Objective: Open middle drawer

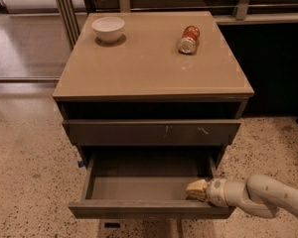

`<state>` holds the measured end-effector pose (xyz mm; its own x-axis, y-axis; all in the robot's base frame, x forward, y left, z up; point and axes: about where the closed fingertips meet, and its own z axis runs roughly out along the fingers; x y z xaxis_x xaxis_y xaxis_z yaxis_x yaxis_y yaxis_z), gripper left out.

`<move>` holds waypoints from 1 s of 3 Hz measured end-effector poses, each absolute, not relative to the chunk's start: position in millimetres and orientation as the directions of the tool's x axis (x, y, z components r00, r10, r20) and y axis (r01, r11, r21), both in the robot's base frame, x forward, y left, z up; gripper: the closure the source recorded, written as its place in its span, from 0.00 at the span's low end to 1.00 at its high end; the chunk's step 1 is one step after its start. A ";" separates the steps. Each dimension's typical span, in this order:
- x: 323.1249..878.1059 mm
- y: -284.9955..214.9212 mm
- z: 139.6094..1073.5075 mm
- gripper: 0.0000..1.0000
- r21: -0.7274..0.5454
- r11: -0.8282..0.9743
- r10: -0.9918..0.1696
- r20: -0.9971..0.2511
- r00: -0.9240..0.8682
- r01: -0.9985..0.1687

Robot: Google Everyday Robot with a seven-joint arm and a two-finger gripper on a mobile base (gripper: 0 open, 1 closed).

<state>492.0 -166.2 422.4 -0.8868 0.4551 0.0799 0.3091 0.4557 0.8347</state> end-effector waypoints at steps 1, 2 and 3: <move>491.6 -163.9 429.7 0.12 0.843 0.462 0.428 0.062 -0.902 0.277; 485.1 -159.3 470.1 0.00 0.849 0.502 0.378 -0.043 -0.925 0.165; 479.8 -152.8 535.6 0.00 0.829 0.558 0.333 -0.196 -0.922 0.025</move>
Offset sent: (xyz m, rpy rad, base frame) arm -0.0105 0.0082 0.1295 -0.1004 -0.2969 0.1644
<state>479.8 -152.8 535.6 -0.9224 0.3329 -0.1958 0.0253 0.5581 0.8294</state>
